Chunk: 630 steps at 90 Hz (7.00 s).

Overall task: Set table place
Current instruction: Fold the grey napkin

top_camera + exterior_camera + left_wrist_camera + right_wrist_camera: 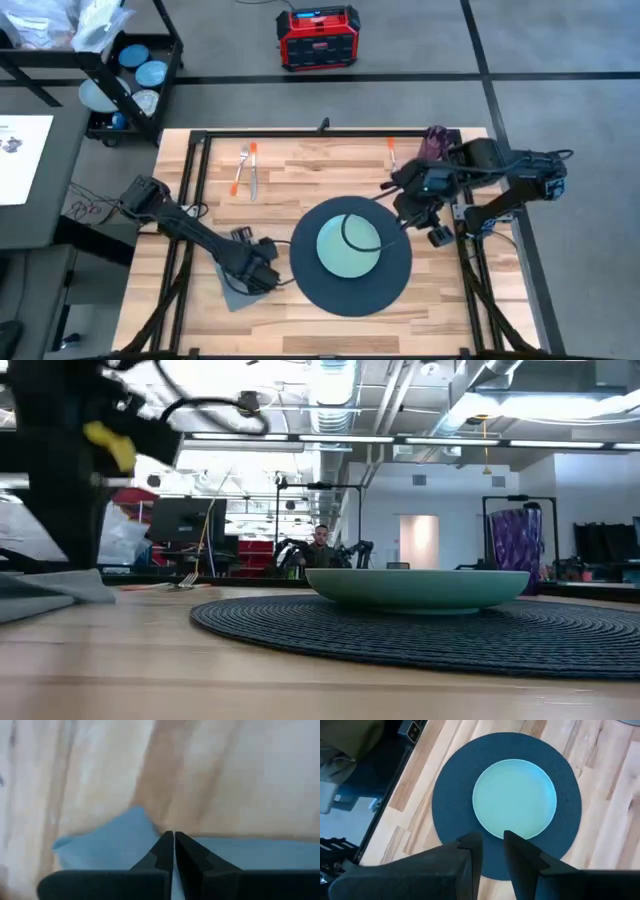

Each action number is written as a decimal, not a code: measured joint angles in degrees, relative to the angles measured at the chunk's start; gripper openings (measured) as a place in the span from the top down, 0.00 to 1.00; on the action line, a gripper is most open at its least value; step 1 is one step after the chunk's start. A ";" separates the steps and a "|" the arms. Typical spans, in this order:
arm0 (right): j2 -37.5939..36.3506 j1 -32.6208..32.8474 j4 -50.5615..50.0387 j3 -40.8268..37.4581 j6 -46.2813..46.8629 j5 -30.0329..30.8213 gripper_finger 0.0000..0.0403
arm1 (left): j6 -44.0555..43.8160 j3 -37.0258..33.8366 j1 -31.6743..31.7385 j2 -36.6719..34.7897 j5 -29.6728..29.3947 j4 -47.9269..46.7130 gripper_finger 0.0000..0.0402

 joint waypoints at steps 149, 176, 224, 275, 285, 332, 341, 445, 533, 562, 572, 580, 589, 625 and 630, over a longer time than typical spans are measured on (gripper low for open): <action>0.02 4.38 -0.22 -0.02 3.26 1.20 0.84 | -17.68 -5.95 -4.01 0.50 5.51 -11.09 0.93; 0.02 4.40 -0.25 -0.02 4.09 1.31 0.84 | -33.55 -3.46 -8.95 0.46 -2.07 -17.66 0.96; 0.02 7.70 -1.08 -0.02 7.63 3.16 0.84 | -79.30 -8.95 -27.74 0.46 -4.99 -10.86 0.96; 0.02 14.72 -0.31 -0.02 13.53 7.21 0.84 | -79.75 -10.80 -26.97 -0.86 -8.88 -10.96 0.96; 0.02 15.73 -0.43 -0.02 13.37 10.25 0.84 | -76.85 -5.28 -25.07 -2.54 -13.41 -20.94 0.96; 0.02 10.05 -3.02 -0.02 10.28 15.94 0.84 | -62.91 -7.35 -22.72 -5.83 -17.31 -9.82 0.90; 0.02 8.63 -2.58 -0.02 8.98 15.96 0.84 | -53.27 -9.04 -19.21 -5.79 -15.04 -6.48 0.88; -0.09 5.71 15.43 -3.71 -0.73 36.42 0.86 | -50.43 -9.94 -10.92 -6.35 -8.62 -22.41 0.75; 28.30 -10.81 47.41 -10.52 -7.06 -15.93 1.00 | -39.95 -16.20 -8.29 -37.13 -10.98 -31.27 1.00; 5.03 -8.41 40.86 -19.63 -4.67 -0.19 1.00 | -44.82 -21.47 -12.22 -34.10 7.30 -21.78 1.00; -3.27 -5.87 40.40 -22.94 -3.26 6.81 1.00 | -42.05 -21.38 -11.64 -30.36 11.48 -19.48 1.00; -9.19 -3.72 40.93 -25.05 -2.38 12.69 1.00 | -38.63 -20.16 -9.43 -26.99 10.07 -16.45 1.00; -14.87 -1.81 41.06 -27.05 -0.78 19.04 1.00 | -32.84 -17.12 -6.63 -23.34 -0.79 -6.10 1.00; -25.76 3.83 42.32 -34.75 2.11 28.25 1.00 | -18.97 -13.30 -1.90 -9.21 -2.31 -10.74 1.00; -25.93 4.17 41.89 -34.75 2.43 28.57 1.00 | -19.01 -13.11 -1.90 -7.18 -2.40 -11.51 1.00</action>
